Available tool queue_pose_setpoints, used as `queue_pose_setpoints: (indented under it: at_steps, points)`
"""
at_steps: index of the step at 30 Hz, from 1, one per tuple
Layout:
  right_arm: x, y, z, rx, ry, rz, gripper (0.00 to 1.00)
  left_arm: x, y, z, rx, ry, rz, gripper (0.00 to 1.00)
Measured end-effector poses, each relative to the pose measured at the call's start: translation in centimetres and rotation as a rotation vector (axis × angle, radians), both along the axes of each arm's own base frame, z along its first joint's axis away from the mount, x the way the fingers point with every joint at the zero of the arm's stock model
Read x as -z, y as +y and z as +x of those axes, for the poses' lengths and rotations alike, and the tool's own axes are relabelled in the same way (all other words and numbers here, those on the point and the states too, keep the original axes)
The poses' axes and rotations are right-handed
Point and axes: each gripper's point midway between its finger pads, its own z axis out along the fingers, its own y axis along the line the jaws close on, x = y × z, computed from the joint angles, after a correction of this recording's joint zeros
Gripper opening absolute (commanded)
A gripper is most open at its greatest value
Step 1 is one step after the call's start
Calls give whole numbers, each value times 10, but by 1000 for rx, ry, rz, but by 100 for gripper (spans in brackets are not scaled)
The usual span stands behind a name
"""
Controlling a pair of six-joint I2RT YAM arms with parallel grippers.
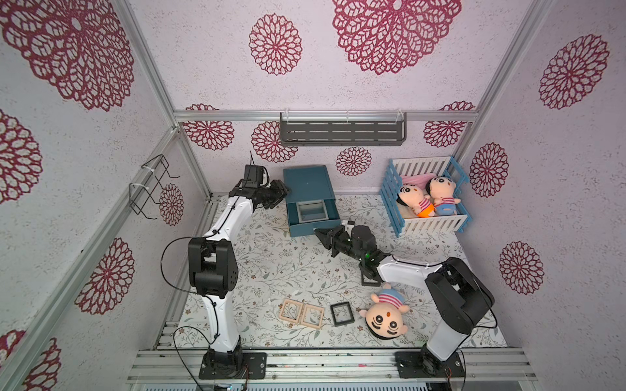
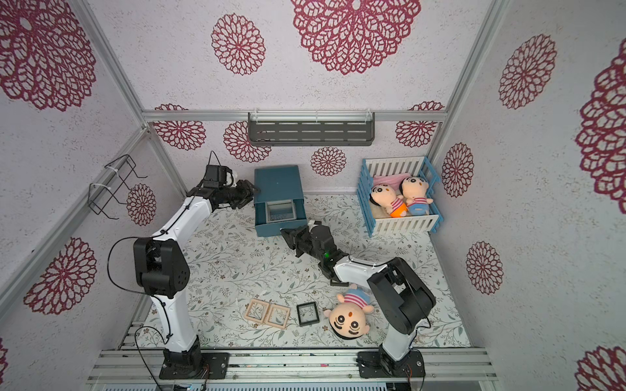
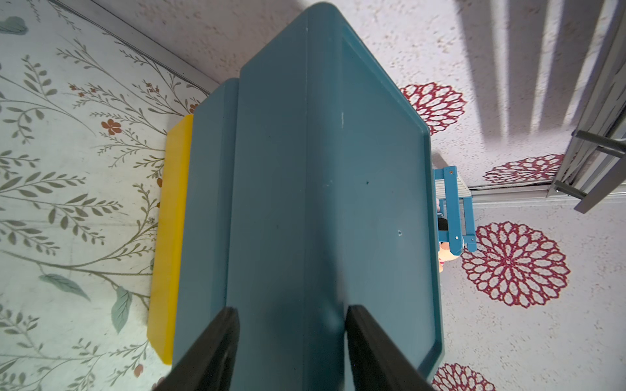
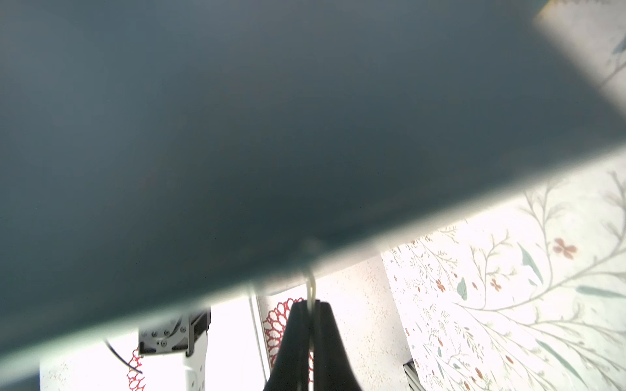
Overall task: Place the brooch boxes into the drawer by color
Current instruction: Close the drawer in the storage box.
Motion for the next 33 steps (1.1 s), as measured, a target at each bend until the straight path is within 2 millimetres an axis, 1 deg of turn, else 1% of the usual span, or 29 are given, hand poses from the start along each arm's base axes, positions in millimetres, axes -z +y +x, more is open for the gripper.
queue_pose_setpoints:
  at_steps: [6,11,14,21,33]
  points:
    - [-4,2,13,5,-12,-2,0,0,-1,0,-1,0,-2,56]
    - [-2,5,25,7,-8,-3,0,0,-2,0,0,1,-4,56]
    - [-4,6,33,13,-13,-1,0,0,-2,0,0,1,-4,56]
    - [-3,9,49,19,-15,-5,0,0,-3,0,1,2,-5,56]
    - [-3,13,69,38,-16,-6,0,0,-6,0,2,4,-10,56]
